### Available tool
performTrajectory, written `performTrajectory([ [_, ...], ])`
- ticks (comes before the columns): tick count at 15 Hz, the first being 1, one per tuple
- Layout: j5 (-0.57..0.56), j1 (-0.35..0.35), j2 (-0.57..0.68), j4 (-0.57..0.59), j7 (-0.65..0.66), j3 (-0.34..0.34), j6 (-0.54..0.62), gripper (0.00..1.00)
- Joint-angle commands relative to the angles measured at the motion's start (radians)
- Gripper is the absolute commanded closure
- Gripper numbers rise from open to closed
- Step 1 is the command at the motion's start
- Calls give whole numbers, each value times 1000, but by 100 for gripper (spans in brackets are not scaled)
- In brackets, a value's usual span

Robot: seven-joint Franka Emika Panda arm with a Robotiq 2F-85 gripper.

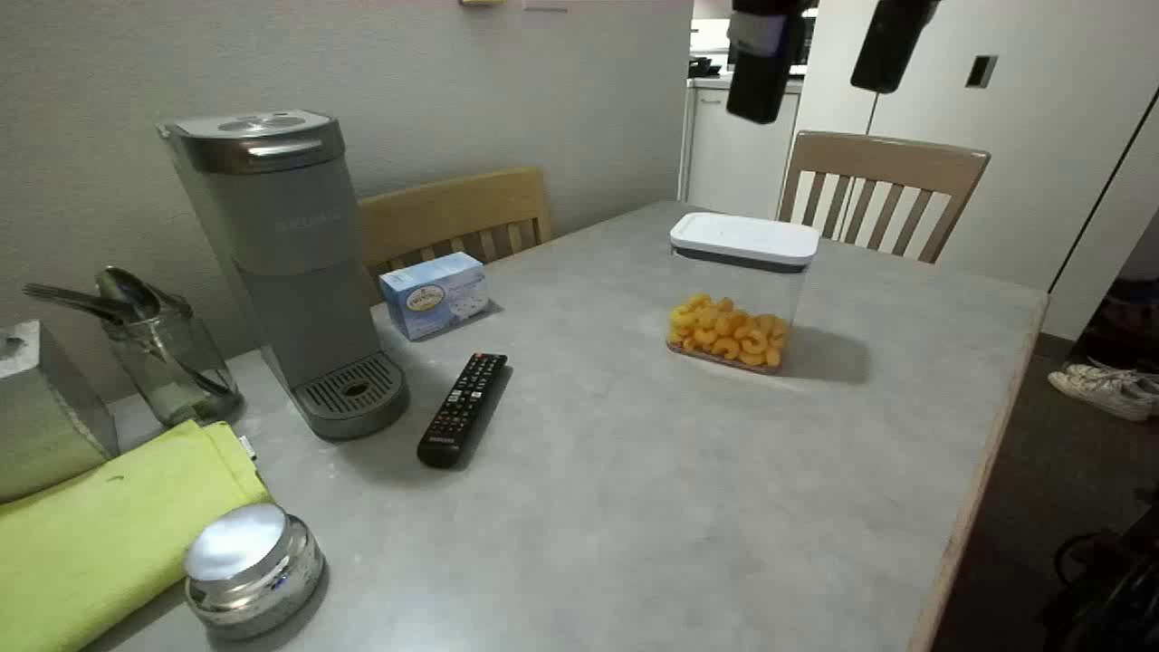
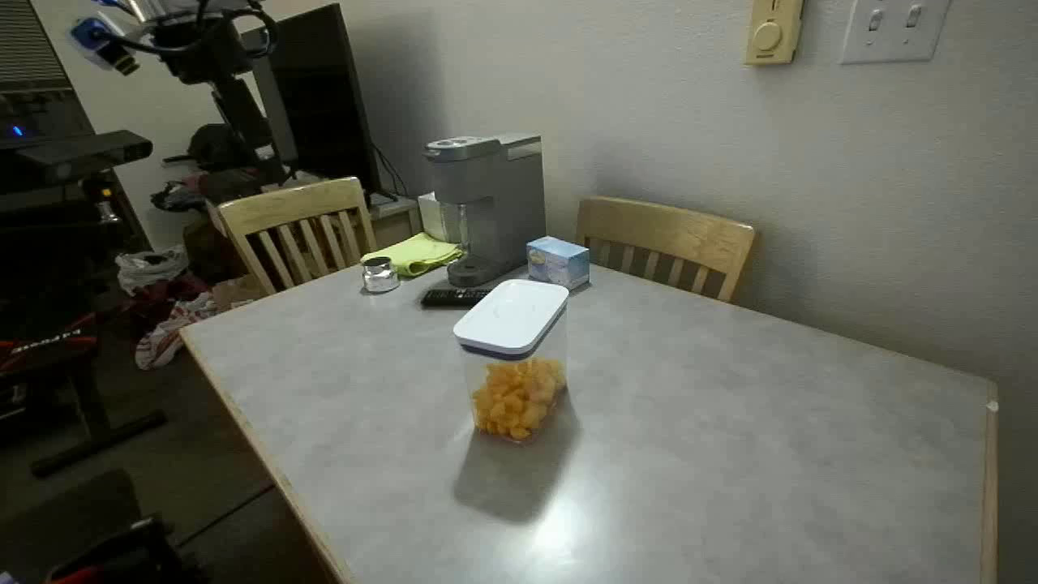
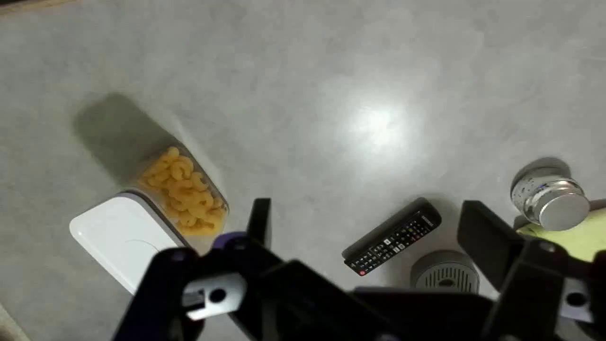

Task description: Remove the white lid from the food container and put it on the table

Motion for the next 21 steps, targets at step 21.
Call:
performTrajectory([
  [21,17,-30,73,87,20,-236,4,0],
])
